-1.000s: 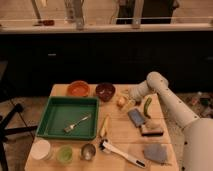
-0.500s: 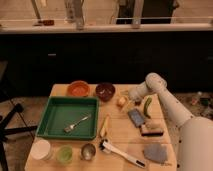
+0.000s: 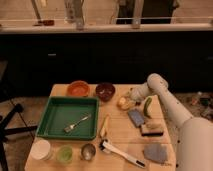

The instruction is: Place apple in red bowl

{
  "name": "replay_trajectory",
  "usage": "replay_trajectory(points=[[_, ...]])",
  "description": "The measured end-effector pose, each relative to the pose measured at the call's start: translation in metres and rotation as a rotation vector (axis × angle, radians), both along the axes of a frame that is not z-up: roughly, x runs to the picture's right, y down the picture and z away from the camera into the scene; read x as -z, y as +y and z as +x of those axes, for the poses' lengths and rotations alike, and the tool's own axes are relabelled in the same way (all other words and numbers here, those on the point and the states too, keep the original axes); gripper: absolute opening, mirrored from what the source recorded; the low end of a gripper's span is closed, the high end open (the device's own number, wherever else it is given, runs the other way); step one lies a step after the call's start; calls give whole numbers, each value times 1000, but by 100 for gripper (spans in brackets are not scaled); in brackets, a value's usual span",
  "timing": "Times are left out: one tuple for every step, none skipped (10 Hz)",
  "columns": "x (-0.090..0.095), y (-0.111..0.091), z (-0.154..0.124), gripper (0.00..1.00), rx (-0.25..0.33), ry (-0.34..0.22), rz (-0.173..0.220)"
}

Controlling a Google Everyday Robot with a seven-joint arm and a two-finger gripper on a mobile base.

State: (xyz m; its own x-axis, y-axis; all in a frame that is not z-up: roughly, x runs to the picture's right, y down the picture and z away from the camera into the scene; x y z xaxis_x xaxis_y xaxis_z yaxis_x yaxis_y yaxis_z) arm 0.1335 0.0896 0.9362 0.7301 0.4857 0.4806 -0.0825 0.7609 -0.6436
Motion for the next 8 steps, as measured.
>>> replay_trajectory(points=[[0,0,0,31,0,-1,0],[-1,0,0,20,2,-3,1],[-1,0,-1,11,4,-5,1],[-1,0,-1,3,5,-7,1],[0,0,-1,0,5,-10,3],[2,0,0,0,7,-12,7],[6,-2,0,0,3,-13,19],[8,-3,1,0,0,-15,26]])
